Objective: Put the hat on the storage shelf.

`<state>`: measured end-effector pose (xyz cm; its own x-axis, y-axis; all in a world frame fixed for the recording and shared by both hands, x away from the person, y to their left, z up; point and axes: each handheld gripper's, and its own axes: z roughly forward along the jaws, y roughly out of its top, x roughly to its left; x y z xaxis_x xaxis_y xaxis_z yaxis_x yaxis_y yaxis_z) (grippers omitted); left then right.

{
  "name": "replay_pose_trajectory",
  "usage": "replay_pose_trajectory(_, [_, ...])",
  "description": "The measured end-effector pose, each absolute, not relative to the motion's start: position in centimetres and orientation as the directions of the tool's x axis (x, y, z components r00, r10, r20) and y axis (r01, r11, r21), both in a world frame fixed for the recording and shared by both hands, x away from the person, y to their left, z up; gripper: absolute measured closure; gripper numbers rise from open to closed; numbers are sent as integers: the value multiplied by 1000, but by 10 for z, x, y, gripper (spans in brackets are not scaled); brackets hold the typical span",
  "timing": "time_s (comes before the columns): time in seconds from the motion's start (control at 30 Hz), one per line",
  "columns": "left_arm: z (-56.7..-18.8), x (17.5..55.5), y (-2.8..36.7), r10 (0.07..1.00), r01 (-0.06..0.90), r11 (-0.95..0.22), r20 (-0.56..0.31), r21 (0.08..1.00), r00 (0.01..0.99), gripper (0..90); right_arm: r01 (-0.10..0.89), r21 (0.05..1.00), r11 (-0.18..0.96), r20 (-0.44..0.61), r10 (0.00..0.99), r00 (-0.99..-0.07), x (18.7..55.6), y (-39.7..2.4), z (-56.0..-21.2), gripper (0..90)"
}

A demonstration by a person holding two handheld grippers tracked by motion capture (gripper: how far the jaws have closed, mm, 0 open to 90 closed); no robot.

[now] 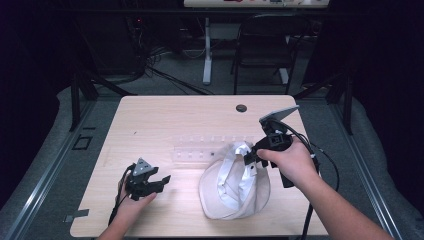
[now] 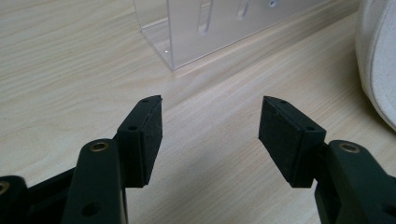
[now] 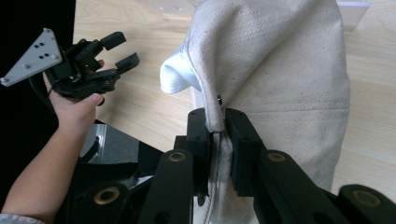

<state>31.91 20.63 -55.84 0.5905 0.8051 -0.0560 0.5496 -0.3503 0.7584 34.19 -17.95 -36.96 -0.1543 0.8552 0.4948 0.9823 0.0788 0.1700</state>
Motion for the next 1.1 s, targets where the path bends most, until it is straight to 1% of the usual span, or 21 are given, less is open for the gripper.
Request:
replay_pose_trajectory(0.17, [-559,319,206,804,550,-352,-56,757,591,401,986,159,58,566,813,-139,341,-183,-366,811])
replay_pose_trajectory(0.3, [-559,319,206,803,551,-353,-56,756,593,400,984,169,57,592,792,-148,340,-183,-361,812])
replay_pose_trajectory(0.57, [-560,319,203,798,552,-363,-54,751,600,400,978,205,48,588,792,-162,341,-187,-345,812])
replay_pose_trajectory(0.73, [-560,319,201,790,549,-373,-54,748,610,400,975,222,22,594,790,-153,344,-193,-337,812])
replay_pose_trajectory(0.9, [-560,318,199,788,548,-368,-62,751,613,399,970,244,12,616,770,-165,347,-200,-330,813])
replay_pose_trajectory(0.93, [-560,317,198,787,547,-367,-62,752,614,399,967,253,-17,635,757,-153,348,-202,-326,813])
replay_pose_trajectory(1.07, [-559,317,196,785,544,-369,-61,754,617,398,964,263,-32,656,739,-155,350,-205,-321,813])
replay_pose_trajectory(1.1, [-559,316,195,785,543,-368,-61,755,617,398,959,278,-52,670,726,-154,352,-205,-318,813])
